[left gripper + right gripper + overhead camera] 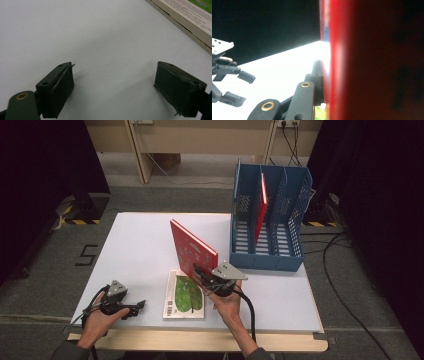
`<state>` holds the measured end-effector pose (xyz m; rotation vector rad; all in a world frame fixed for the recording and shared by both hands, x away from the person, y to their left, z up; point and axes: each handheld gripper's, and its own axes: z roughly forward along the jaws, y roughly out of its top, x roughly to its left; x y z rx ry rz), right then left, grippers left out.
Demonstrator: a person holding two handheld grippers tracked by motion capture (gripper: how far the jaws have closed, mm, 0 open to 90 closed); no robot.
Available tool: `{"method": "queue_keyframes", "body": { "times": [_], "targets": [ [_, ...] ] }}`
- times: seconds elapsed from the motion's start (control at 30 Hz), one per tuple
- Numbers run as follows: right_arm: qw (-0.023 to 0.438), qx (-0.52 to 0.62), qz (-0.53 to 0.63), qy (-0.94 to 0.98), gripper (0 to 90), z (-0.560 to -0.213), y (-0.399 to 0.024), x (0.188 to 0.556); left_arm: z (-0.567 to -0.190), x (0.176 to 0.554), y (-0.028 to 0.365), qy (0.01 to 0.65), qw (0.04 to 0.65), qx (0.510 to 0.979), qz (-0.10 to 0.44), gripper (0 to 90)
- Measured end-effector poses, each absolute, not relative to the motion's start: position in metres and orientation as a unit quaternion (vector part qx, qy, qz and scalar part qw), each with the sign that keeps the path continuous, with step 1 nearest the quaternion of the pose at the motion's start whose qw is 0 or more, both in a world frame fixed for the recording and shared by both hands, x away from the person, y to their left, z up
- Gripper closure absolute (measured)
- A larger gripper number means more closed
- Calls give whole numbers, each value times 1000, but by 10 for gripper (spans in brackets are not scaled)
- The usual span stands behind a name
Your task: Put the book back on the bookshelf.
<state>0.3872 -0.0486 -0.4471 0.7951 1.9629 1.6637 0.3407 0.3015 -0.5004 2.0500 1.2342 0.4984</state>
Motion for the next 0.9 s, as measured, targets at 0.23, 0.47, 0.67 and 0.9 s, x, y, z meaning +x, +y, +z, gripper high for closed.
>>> {"method": "queue_keyframes", "body": {
  "times": [0.23, 0.47, 0.67, 0.9],
  "targets": [
    [213, 299, 605, 707, 796, -441, -51, 388, -500, 341, 301, 474, 343, 788, 192, 146],
    [202, 308, 611, 701, 797, -436, -57, 387, -500, 341, 301, 474, 343, 788, 191, 146],
    [193, 318, 623, 689, 798, -430, -62, 385, -500, 340, 301, 473, 343, 788, 191, 146],
    [207, 316, 630, 679, 798, -417, -72, 381, -500, 341, 302, 471, 343, 790, 189, 147]
  ]
}}
